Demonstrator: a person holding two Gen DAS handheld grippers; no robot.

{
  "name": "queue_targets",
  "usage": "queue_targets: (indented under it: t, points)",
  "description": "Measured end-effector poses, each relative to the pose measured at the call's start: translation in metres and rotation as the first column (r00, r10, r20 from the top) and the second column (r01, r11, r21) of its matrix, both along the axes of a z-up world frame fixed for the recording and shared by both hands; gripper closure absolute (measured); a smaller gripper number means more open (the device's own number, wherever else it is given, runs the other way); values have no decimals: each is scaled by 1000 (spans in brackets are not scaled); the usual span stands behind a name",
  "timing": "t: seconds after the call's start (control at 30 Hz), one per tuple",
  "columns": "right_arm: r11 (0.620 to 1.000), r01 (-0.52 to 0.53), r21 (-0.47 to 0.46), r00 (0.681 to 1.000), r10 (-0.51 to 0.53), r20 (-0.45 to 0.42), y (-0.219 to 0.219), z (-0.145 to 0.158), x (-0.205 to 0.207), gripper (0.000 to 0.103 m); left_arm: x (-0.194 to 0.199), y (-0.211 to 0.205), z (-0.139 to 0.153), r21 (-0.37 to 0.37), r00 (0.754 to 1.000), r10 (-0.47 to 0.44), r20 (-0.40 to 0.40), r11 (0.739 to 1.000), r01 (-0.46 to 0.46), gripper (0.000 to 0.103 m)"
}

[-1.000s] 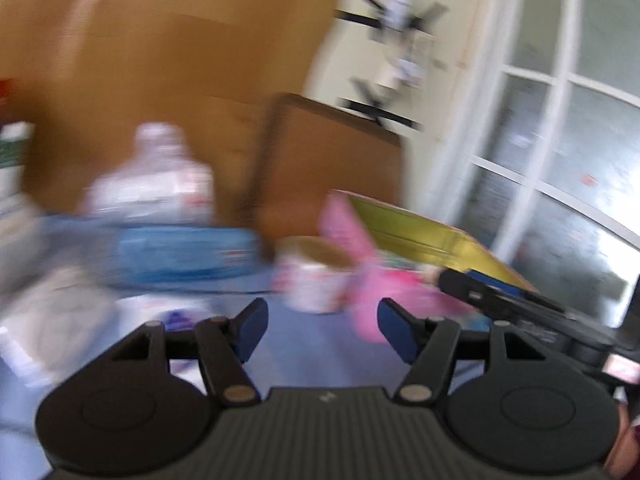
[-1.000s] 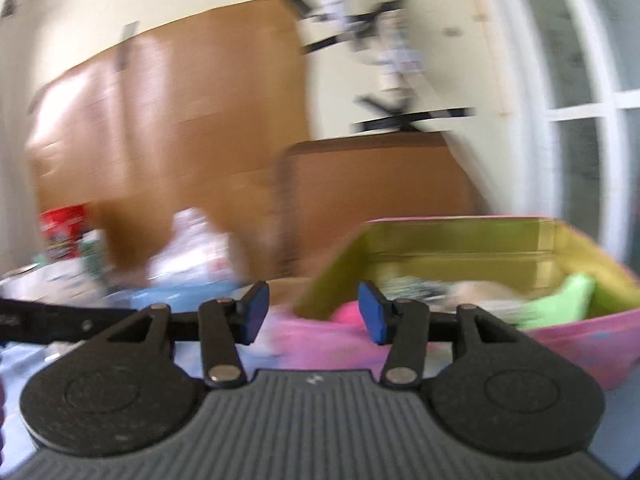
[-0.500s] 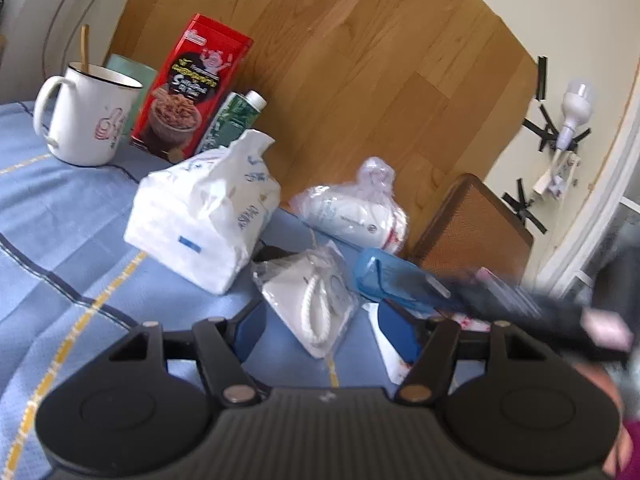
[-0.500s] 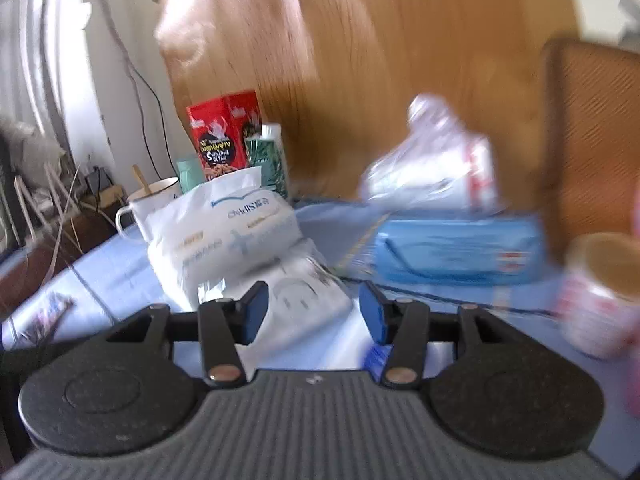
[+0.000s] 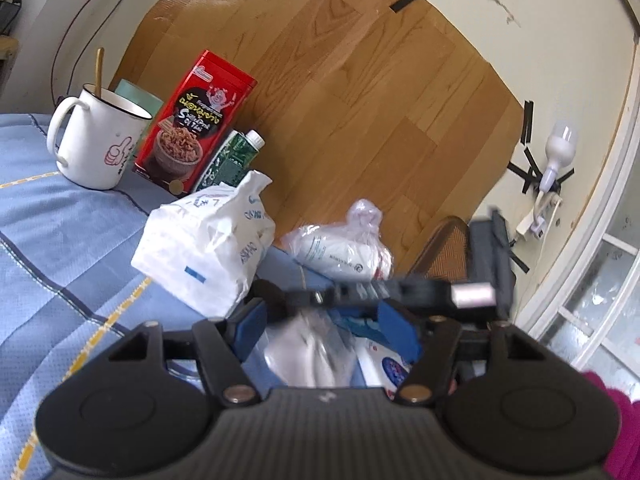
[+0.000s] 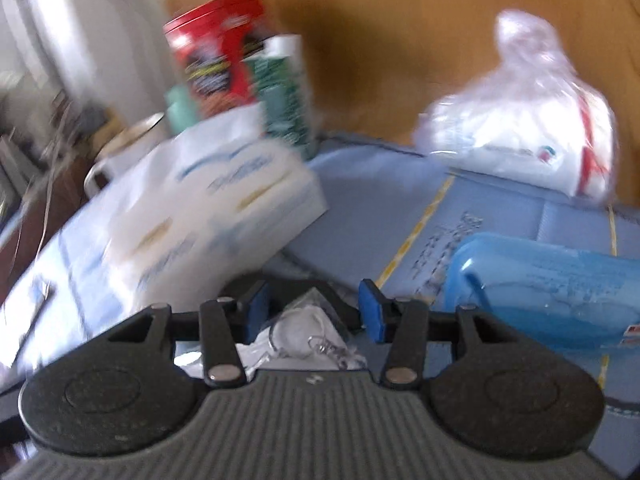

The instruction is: Organize soft objects

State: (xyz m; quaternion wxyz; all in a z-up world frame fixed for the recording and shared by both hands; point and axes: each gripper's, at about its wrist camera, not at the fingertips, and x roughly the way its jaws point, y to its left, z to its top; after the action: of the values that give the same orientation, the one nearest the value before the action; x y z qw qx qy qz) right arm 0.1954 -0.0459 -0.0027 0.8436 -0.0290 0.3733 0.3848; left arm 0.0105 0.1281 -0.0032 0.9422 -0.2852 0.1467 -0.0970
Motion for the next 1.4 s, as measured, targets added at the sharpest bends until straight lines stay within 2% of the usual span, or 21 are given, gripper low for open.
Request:
queue_targets:
  t: [0.13,0.23,0.3,0.37,0.43,0.47,0.57,0.7,0.87,1.03,1.1,1.27,1.4]
  points:
    - [980,-199,2,980,199,12,-15,-2,-37,51,0,-1,0,-2,1000,-3,-5,1000,3,37]
    - [960,-280,11,960,280,33,-30,-3,-66,50,0,-3,0,6,1000,-9,-11,1000,9,37]
    - [967,-252,30,966,249,72,-44,0,-83,47,1,-4,-1,10,1000,-14,-20,1000,14,37]
    - [979,-184,84,978,174,116,-64,7,-97,46,3,-5,-1,15,999,-16,-32,1000,17,37]
    - [978,-132,163,984,109,141,-86,14,-114,44,4,-6,-1,22,999,-18,-43,1000,18,37]
    - [974,-111,195,985,81,152,-97,16,-122,39,5,-6,-1,25,999,-19,-47,999,21,37]
    - [969,-53,241,985,11,173,-118,16,-146,34,6,-9,-2,41,998,-24,-59,999,27,37]
    - [980,-7,201,978,-36,206,-129,6,-166,22,8,-12,-2,59,996,-27,-79,998,32,36]
    - [985,4,173,982,-36,184,-126,-11,-169,22,7,-16,-2,82,994,-23,-106,996,32,35]
    - [987,-20,157,981,-11,195,-122,-17,-177,22,6,-24,1,128,990,-26,-136,991,44,35]
    - [991,-27,131,976,-2,216,-118,-17,-183,22,5,-25,1,119,988,-43,-146,991,60,35]
    - [994,-37,103,975,13,223,-115,-21,-183,21,0,-29,-3,37,976,-119,-182,991,128,35]
    - [994,-28,103,980,7,197,-114,-23,-178,20,-3,-38,-4,11,966,-174,-192,984,180,27]
